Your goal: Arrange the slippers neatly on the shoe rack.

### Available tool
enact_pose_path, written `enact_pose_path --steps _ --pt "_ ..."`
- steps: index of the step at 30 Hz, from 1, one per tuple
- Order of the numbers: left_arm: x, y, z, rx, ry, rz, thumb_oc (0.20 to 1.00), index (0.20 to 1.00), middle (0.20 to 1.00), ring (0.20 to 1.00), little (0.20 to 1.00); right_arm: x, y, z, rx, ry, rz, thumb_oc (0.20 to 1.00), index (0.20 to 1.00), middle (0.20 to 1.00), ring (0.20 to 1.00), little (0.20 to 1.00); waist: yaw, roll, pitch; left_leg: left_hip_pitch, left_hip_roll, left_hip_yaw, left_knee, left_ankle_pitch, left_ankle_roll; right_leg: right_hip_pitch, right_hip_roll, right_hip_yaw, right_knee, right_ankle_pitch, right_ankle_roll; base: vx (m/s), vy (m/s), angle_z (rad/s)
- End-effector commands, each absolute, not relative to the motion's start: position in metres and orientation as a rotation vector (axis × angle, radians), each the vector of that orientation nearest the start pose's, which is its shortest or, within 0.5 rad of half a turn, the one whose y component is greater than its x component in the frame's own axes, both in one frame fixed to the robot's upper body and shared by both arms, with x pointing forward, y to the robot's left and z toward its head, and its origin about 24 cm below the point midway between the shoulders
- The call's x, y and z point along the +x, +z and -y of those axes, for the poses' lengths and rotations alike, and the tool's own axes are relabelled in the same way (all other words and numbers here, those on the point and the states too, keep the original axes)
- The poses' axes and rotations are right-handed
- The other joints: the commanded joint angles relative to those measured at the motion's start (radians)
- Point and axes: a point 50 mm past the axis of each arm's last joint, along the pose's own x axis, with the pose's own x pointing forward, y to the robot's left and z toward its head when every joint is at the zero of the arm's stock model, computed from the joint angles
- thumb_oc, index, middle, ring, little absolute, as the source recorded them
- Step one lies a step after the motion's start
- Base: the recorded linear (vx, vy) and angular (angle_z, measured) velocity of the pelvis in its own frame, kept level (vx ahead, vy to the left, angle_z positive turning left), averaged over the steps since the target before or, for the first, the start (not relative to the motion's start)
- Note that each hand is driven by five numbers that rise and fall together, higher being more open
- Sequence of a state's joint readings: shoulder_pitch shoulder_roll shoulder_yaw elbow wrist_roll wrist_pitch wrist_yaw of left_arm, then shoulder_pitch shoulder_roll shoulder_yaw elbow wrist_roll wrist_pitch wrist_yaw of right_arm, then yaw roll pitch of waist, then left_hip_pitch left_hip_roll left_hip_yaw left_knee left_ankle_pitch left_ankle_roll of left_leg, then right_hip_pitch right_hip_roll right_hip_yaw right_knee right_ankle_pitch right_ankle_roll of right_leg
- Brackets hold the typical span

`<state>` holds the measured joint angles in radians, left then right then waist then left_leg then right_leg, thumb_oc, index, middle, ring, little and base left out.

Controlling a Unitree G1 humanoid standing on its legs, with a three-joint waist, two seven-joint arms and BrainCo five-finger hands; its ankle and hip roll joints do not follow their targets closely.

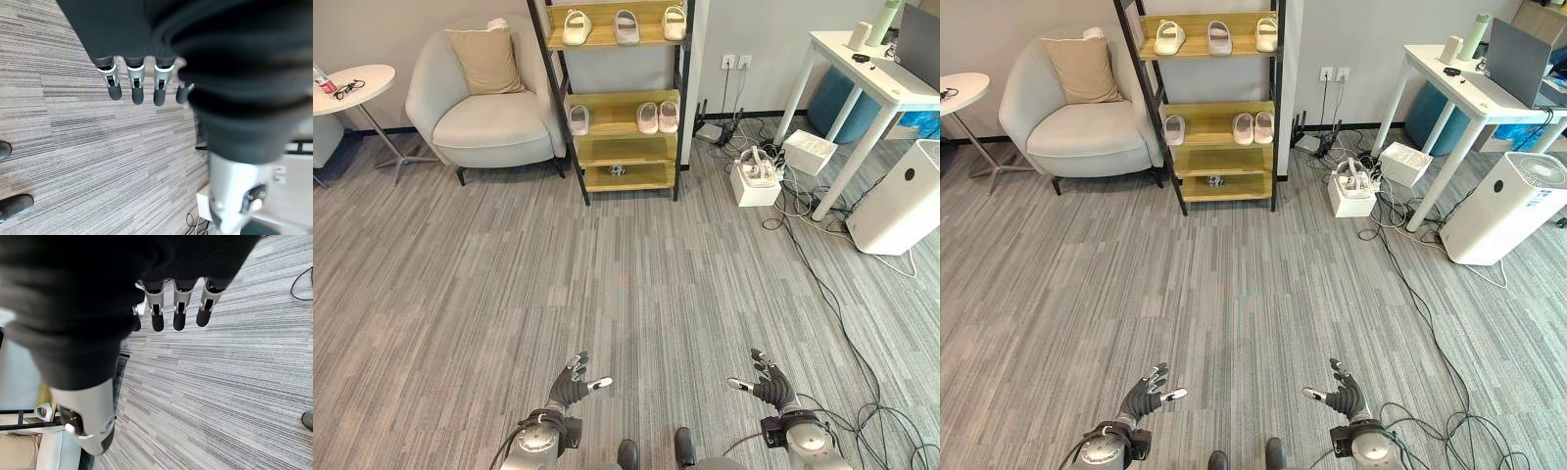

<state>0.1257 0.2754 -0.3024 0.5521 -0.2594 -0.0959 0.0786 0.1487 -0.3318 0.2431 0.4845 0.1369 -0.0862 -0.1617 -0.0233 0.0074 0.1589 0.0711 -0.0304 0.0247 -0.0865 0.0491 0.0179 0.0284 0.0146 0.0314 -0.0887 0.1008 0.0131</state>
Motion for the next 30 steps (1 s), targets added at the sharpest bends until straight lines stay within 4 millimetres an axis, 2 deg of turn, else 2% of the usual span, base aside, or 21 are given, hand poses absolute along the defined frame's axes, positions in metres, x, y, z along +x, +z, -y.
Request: enact_pose_path --steps 1,9,30 --pt "0.1822 -0.0866 -0.1919 0.128 -0.015 -0.554 1.000 1.000 1.000 1.000 1.000 0.1866 -0.0684 0.2039 -0.246 -0.053 -0.458 1.000 1.000 1.000 1.000 1.000 -0.008 -0.033 -0.012 0.011 0.030 -0.061 -0.001 -0.094 -0.038 0.051 -0.053 0.062 0.008 -0.147 0.079 0.00 0.011 -0.05" --pt "0.1746 -0.0934 -0.1887 0.077 -0.024 -0.600 1.000 1.000 1.000 1.000 1.000 0.1824 -0.0750 0.2032 -0.240 -0.048 -0.500 1.000 1.000 1.000 1.000 1.000 -0.011 -0.033 -0.014 0.018 0.032 -0.056 -0.001 -0.094 -0.038 0.057 -0.055 0.057 0.006 -0.146 0.079 0.00 0.004 -0.02" --pt "0.1795 -0.0905 -0.1954 0.068 0.008 -0.591 1.000 1.000 1.000 1.000 1.000 0.1878 -0.0727 0.2024 -0.244 -0.021 -0.498 1.000 1.000 1.000 1.000 1.000 0.001 -0.039 0.006 0.006 0.031 -0.061 -0.001 -0.100 -0.033 0.036 -0.054 0.062 0.018 -0.150 0.082 0.02 0.000 0.00"
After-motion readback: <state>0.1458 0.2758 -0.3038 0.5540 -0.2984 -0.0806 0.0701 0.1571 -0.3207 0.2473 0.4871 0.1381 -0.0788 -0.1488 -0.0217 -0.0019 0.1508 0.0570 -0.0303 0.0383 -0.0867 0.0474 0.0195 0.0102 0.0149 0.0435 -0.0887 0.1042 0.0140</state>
